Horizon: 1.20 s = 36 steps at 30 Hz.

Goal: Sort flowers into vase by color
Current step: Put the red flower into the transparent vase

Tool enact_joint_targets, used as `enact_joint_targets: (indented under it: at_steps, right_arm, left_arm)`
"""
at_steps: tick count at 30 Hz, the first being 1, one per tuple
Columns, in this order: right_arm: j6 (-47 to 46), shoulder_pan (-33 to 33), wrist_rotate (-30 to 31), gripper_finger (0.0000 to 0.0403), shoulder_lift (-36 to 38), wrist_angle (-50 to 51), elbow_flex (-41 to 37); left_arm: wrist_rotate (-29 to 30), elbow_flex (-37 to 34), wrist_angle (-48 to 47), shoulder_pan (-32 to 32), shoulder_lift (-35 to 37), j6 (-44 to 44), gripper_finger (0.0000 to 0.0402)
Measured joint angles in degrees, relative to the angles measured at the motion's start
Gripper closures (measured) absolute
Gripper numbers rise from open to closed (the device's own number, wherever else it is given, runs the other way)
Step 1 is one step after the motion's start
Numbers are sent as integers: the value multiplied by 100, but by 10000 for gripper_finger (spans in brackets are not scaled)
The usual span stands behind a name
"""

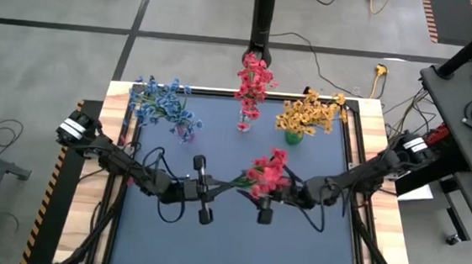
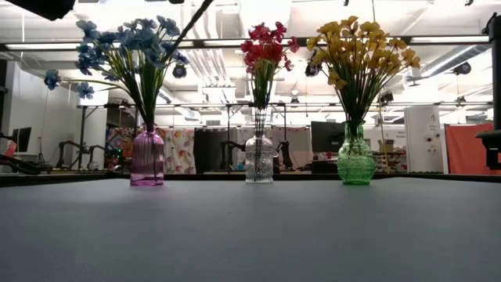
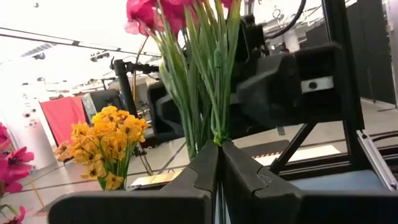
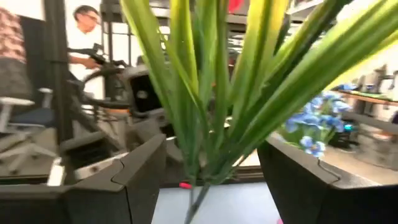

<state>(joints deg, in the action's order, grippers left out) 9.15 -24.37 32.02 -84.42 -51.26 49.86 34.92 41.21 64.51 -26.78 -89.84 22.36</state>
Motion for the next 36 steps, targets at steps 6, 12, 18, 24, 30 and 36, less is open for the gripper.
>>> enact_joint_targets:
  at_steps: [6, 12, 18, 24, 30, 36]
  right_arm:
    - [181, 15, 166, 169, -478, -20, 577]
    - [243, -10, 572, 248, -727, -3, 882]
    - [240, -23, 643, 350, -699, 273, 1038]
    - [93, -23, 751, 385, -693, 1253, 1466]
    - [-22, -4, 1735, 381, -686, 3435, 2448]
    - [-13, 413, 2024, 381, -631, 5119, 3327]
  left_arm:
    - [32, -15, -17, 12, 4, 220, 401]
    - [280, -82, -50, 15, 70, 278, 401]
    - [269, -158, -686, 18, 397, 52, 372]
    - [209, -162, -1920, 59, 992, -395, 294]
    - [224, -162, -3330, 65, 1870, -644, 229]
    - [674, -162, -4298, 65, 2544, -646, 212]
